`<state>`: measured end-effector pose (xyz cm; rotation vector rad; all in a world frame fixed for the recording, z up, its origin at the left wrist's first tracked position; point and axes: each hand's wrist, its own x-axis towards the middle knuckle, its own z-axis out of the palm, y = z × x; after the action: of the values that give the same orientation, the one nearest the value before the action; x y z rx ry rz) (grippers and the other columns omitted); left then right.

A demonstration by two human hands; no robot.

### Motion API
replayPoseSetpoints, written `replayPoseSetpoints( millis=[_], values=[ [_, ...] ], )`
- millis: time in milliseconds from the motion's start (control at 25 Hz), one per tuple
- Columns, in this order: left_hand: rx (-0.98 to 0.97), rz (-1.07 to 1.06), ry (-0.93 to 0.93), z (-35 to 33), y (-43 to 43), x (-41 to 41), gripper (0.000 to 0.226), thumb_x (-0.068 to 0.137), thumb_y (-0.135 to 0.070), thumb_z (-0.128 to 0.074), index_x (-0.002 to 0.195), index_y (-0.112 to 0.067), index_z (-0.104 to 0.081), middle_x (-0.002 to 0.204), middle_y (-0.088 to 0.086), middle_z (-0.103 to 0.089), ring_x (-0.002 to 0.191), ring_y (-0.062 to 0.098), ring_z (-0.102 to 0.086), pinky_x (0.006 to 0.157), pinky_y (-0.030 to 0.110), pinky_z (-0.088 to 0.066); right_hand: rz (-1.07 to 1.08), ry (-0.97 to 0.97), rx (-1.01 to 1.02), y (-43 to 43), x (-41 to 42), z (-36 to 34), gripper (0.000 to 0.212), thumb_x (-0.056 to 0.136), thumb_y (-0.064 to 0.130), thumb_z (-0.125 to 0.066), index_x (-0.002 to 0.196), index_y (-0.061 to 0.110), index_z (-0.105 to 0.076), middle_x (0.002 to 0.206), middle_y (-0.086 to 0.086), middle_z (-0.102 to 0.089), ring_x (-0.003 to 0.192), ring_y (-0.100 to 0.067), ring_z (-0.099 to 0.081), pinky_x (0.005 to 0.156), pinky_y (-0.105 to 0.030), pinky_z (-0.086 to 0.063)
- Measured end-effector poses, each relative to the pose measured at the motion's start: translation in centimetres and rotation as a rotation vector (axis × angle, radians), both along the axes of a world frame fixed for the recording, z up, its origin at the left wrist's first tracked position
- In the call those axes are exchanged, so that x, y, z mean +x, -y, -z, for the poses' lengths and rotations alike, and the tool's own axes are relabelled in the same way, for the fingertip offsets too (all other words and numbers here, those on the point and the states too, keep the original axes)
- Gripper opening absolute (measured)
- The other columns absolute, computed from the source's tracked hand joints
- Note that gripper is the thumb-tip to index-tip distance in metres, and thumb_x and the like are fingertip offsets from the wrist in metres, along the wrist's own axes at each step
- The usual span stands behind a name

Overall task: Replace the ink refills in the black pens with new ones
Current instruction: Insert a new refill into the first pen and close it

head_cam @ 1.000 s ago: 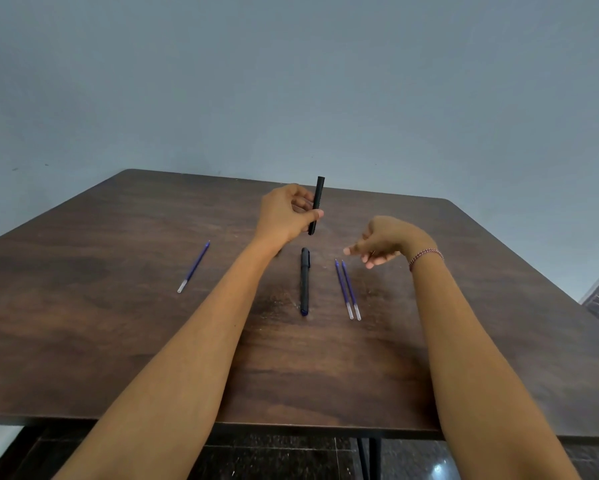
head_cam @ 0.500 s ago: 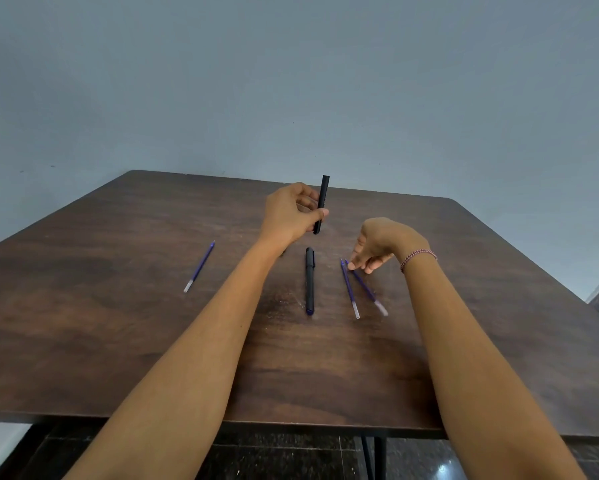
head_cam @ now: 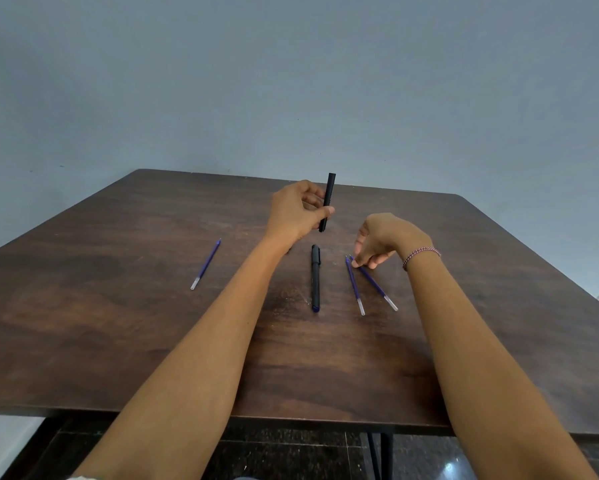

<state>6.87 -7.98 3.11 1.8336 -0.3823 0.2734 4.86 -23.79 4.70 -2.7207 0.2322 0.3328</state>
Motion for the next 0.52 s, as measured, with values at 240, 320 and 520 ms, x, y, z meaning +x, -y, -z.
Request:
replayPoseSetpoints(
  millis=[240, 320, 520],
  values=[
    [0.014, -0.008, -0.001, 0.1, 0.0, 0.0, 0.025, 0.076, -0.011, -0.075, 0.097, -0.009, -0.062, 0.086, 0.006, -0.068, 0.079, 0.020, -0.069, 0.060, 0.020, -0.057, 0.014, 0.039, 0.007, 0.3, 0.5, 0.4, 0.019, 0.078, -0.002, -0.071, 0.096, 0.002, -0.067, 0.075, -0.009, -0.068, 0.061, -0.015, -0.067, 0.069, -0.028, -0.059],
    [0.022, -0.011, 0.002, 0.2, 0.0, 0.0, 0.024, 0.076, -0.012, -0.075, 0.096, -0.010, -0.062, 0.086, 0.006, -0.068, 0.082, 0.023, -0.069, 0.063, 0.024, -0.058, 0.024, 0.039, 0.011, 0.3, 0.5, 0.5, 0.021, 0.078, -0.002, -0.070, 0.099, -0.001, -0.067, 0.083, -0.013, -0.070, 0.065, -0.018, -0.068, 0.077, -0.034, -0.060],
    [0.023, -0.007, -0.002, 0.2, -0.2, 0.0, 0.024, 0.076, -0.010, -0.076, 0.096, -0.010, -0.063, 0.084, 0.004, -0.065, 0.077, 0.021, -0.067, 0.070, 0.034, -0.060, 0.025, 0.175, 0.008, 1.2, 0.5, 0.6, 0.021, 0.077, 0.001, -0.066, 0.096, -0.006, -0.070, 0.087, -0.016, -0.074, 0.077, -0.024, -0.073, 0.081, -0.036, -0.059]
  ],
)
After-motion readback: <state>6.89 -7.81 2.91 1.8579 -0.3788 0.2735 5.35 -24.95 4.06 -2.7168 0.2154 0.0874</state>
